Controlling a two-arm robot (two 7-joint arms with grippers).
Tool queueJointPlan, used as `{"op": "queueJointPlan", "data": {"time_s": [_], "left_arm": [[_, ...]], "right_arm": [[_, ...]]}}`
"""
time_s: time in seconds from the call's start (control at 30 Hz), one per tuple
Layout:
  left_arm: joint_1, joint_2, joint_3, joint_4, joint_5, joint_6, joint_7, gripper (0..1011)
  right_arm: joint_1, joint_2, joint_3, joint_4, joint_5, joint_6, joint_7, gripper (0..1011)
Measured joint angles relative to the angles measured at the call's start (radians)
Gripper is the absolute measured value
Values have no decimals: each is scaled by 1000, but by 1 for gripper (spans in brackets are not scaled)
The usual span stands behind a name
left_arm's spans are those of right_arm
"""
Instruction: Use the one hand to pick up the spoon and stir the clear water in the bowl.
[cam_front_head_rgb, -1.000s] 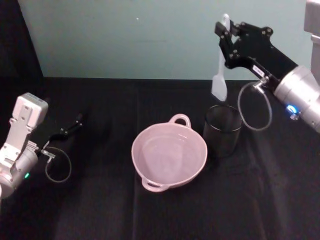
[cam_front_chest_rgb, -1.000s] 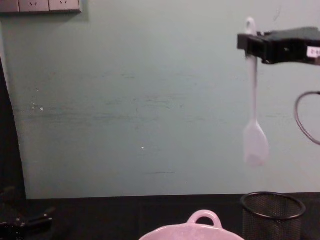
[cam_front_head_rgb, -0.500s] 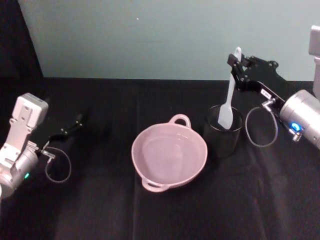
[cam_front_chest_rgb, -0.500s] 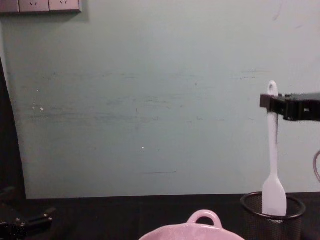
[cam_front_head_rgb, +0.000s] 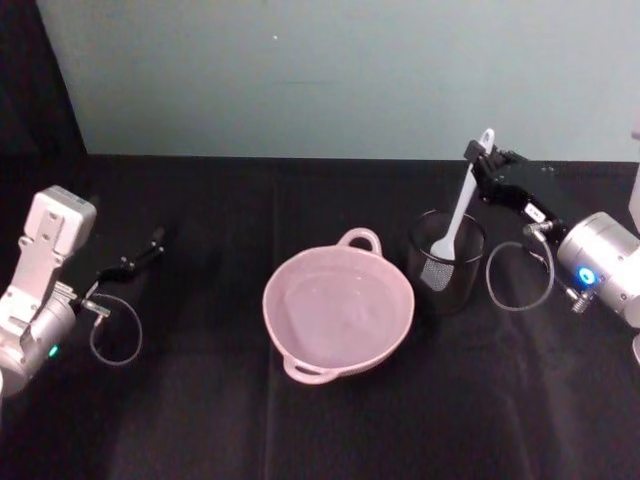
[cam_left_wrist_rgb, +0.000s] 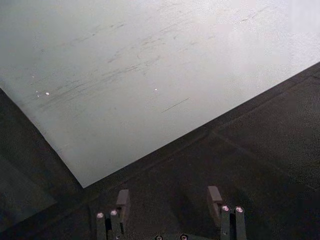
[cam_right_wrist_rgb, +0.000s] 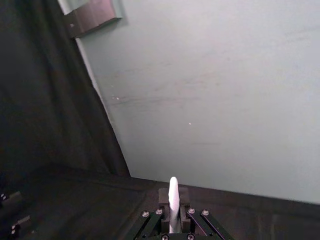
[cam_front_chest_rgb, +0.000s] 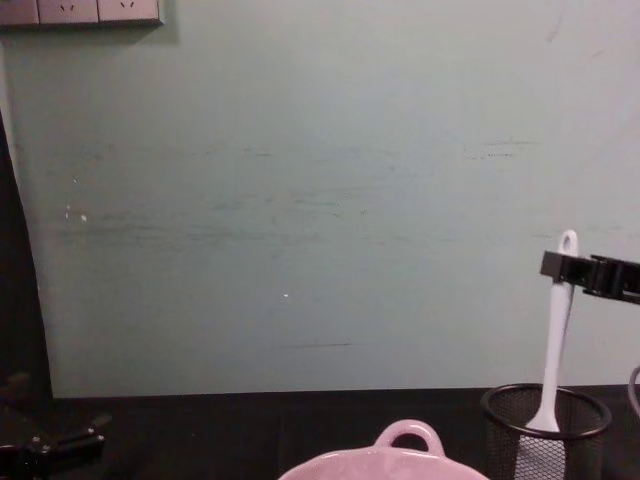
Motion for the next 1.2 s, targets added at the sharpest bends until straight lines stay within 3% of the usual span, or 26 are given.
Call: {"op": "queueJointPlan", "data": {"time_s": [0.4, 0.7, 0.93, 1.0, 1.2], "left_arm": [[0, 0, 0, 0, 0, 0, 0, 1011], [0, 0, 0, 0, 0, 0, 0, 1011], [0, 0, 0, 0, 0, 0, 0, 1011], [0, 0, 0, 0, 0, 0, 0, 1011], [0, 0, 0, 0, 0, 0, 0, 1011]], "right_arm": [[-6, -27, 26, 55, 114, 7, -10, 118], [-10, -34, 36, 86, 174, -5, -16, 121], [-16, -27, 44, 98, 204, -9, -28, 281], [-22, -14, 45, 98, 213, -8, -32, 386], [-33, 13, 43, 97, 222, -6, -42, 539]]}}
